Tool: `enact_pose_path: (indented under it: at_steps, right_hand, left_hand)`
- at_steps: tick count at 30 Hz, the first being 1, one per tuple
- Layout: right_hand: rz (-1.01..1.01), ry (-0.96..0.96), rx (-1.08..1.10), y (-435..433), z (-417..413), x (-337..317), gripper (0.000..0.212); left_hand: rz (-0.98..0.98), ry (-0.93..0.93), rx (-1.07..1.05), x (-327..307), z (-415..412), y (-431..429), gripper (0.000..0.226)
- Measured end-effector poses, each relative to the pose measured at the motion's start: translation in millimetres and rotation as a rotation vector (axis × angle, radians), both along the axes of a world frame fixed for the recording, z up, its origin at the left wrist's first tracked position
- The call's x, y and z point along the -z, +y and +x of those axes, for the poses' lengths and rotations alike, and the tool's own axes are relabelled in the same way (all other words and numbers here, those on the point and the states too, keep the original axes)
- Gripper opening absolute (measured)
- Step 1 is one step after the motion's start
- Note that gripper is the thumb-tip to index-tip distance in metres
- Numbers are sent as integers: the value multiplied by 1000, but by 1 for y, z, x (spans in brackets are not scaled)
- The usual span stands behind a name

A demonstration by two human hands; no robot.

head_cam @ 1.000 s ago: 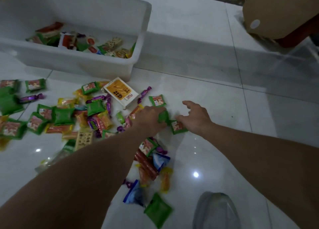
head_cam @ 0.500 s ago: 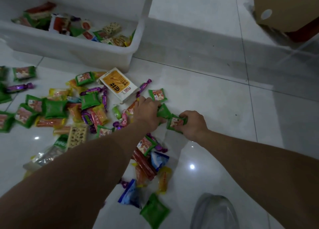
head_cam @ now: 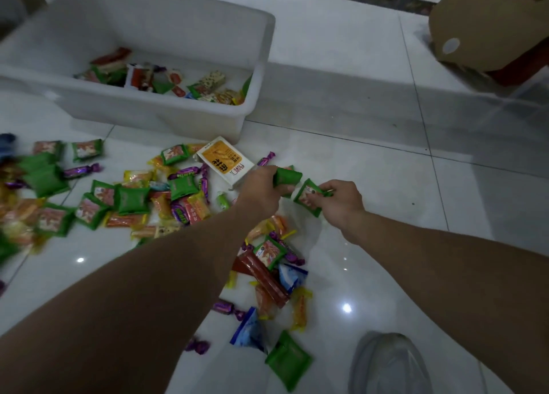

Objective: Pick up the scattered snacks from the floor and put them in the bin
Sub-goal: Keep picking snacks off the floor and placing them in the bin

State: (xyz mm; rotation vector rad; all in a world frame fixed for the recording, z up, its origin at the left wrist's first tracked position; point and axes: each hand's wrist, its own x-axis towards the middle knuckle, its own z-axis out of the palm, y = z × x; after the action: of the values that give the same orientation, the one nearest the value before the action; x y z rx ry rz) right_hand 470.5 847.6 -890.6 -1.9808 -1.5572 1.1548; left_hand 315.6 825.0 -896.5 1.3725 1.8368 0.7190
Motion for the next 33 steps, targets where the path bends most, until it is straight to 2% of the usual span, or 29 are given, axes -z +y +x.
enact_pose_path:
  at_steps: [5, 8, 13, 18, 21, 23, 33]
  right_hand:
    - [57, 63, 21, 8, -25, -27, 31]
    - [79, 96, 21, 10, -43, -41, 31]
    - [121, 153, 9, 14, -74, -62, 29]
    - [192, 203, 0, 24, -102, -83, 16]
    - [252, 240, 14, 35, -115, -95, 26]
    - [279, 270, 11, 41, -123, -101, 25]
    - [239, 343, 47, 76, -151, -106, 21]
  left_hand:
    - [35, 37, -96, -23, -25, -6, 20]
    - [67, 34, -164, -38, -39, -10, 24]
    - [129, -41, -290, -58, -65, -14, 29]
    - [193, -97, -364, -77, -87, -13, 29]
    - [248, -127, -413, -88, -96, -8, 25]
    - [282, -138, -431, -94, -101, -2, 25]
    - [283, -207, -544, -88, -131, 41, 23]
